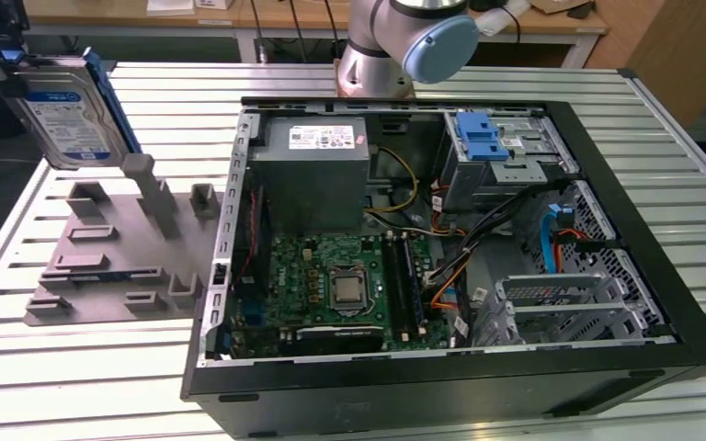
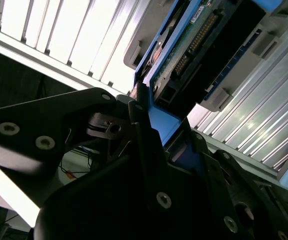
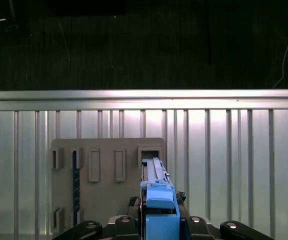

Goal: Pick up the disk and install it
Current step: 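Pick up the disk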

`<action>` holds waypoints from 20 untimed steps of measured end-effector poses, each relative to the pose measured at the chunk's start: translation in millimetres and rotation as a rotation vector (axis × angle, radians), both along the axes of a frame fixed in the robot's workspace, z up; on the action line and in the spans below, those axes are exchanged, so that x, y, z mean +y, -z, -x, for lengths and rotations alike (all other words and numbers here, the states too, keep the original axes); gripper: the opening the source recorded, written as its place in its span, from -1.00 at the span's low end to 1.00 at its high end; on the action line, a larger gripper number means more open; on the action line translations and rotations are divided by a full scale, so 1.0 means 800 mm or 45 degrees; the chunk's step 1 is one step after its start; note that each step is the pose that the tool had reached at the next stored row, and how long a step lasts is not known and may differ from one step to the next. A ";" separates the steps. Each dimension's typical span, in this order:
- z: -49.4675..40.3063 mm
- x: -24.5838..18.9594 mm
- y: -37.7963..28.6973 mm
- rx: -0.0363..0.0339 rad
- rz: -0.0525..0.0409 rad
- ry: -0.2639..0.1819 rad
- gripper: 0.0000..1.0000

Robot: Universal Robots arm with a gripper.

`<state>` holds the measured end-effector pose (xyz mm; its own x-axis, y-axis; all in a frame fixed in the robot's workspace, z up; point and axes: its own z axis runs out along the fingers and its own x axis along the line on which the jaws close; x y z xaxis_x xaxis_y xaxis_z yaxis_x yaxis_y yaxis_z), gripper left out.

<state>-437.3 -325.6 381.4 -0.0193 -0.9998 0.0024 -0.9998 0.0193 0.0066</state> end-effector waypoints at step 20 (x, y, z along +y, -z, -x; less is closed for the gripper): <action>0.000 0.0010 -0.0066 -0.0001 0.001 0.000 -0.27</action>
